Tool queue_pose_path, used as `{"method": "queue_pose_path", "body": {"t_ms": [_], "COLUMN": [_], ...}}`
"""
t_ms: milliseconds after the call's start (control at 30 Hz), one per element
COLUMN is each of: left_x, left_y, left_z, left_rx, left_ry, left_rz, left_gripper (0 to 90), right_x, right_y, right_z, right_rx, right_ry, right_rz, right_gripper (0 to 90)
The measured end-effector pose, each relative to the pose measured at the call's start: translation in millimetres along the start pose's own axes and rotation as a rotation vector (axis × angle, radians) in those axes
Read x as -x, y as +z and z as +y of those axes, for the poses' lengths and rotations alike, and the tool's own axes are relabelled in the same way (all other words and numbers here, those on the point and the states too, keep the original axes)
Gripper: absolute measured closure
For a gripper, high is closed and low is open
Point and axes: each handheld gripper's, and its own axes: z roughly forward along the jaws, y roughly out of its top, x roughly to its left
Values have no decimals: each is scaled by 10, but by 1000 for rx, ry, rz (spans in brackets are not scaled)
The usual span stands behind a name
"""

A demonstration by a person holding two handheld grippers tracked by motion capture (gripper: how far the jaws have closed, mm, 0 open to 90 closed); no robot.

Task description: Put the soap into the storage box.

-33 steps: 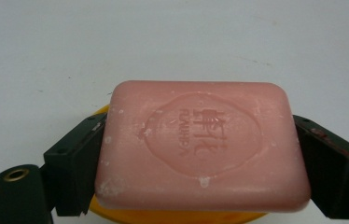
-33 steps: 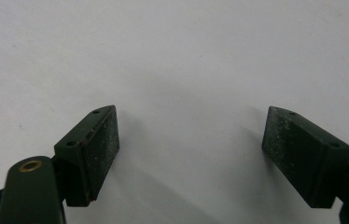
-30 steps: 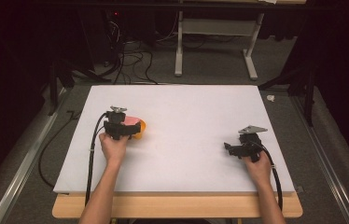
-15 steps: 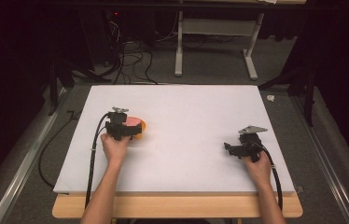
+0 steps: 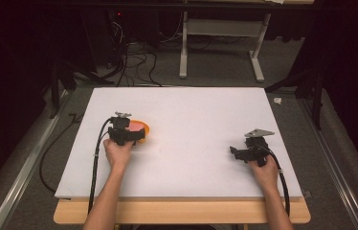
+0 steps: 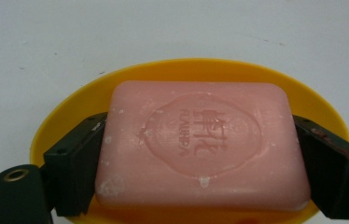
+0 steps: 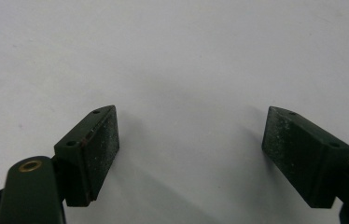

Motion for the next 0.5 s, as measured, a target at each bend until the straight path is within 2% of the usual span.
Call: {"method": "queue_pose_path", "body": {"t_ms": [233,300,500], "left_x": [9,15,12], "left_y": [0,-11,-100], "left_z": [-6,-6,19], "left_rx": [3,17,57], "left_ry": [2,12,10], "left_rz": [6,14,-4], "left_gripper": [135,131,124], "right_x": [-1,-1,0], "right_y": [0,1,1], "right_z": [1,0,1], "right_rx": [0,1,1], "right_ry": [2,2,1], "right_rz": [0,0,1], "right_gripper": [196,196,196]}}
